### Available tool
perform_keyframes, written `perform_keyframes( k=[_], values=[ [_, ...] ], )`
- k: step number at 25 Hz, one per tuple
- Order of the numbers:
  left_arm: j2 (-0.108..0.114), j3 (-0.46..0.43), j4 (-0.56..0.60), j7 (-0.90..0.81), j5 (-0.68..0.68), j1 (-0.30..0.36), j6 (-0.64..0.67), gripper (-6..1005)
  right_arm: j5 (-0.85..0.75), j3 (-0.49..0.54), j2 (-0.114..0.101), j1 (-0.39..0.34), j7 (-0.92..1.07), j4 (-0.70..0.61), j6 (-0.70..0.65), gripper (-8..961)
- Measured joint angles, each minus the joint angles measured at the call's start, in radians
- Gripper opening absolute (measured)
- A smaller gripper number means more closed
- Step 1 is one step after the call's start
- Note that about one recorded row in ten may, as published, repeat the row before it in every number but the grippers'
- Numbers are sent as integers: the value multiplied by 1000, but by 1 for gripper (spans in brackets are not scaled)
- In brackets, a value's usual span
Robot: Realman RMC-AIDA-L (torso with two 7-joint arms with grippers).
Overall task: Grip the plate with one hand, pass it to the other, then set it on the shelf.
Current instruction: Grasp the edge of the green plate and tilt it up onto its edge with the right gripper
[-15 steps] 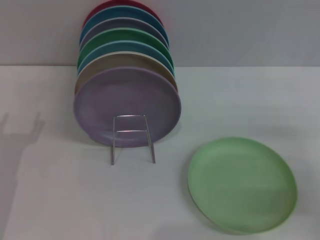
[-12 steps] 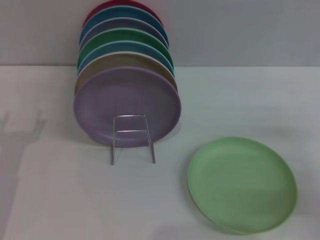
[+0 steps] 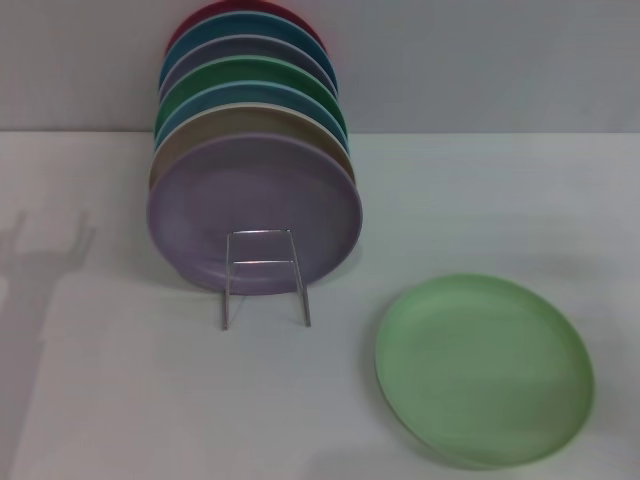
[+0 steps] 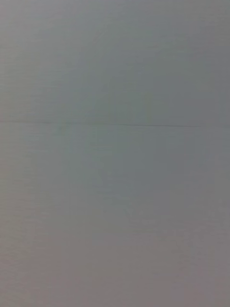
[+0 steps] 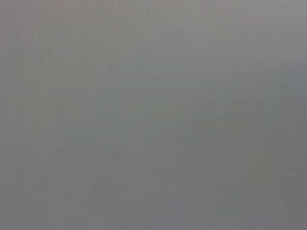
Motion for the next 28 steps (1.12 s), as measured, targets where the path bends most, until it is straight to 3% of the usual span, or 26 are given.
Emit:
perform_keyframes(
  k=[15, 19, 21, 28],
  values=[
    [-2, 0, -1, -5, -6, 1, -25, 829, -17, -29, -2, 10, -32, 22, -5, 641],
    [-3, -2, -4, -8, -7, 2, -27, 829, -25, -61, -2, -10, -165, 22, -77, 642],
    [-3, -3, -2, -7, -4, 1, -27, 829, -24, -61, 3, -36, -362, 59, -127, 642],
    [0, -9, 0, -2, -3, 0, -27, 829, -17, -55, 1, -57, -629, 126, -129, 642]
  ],
)
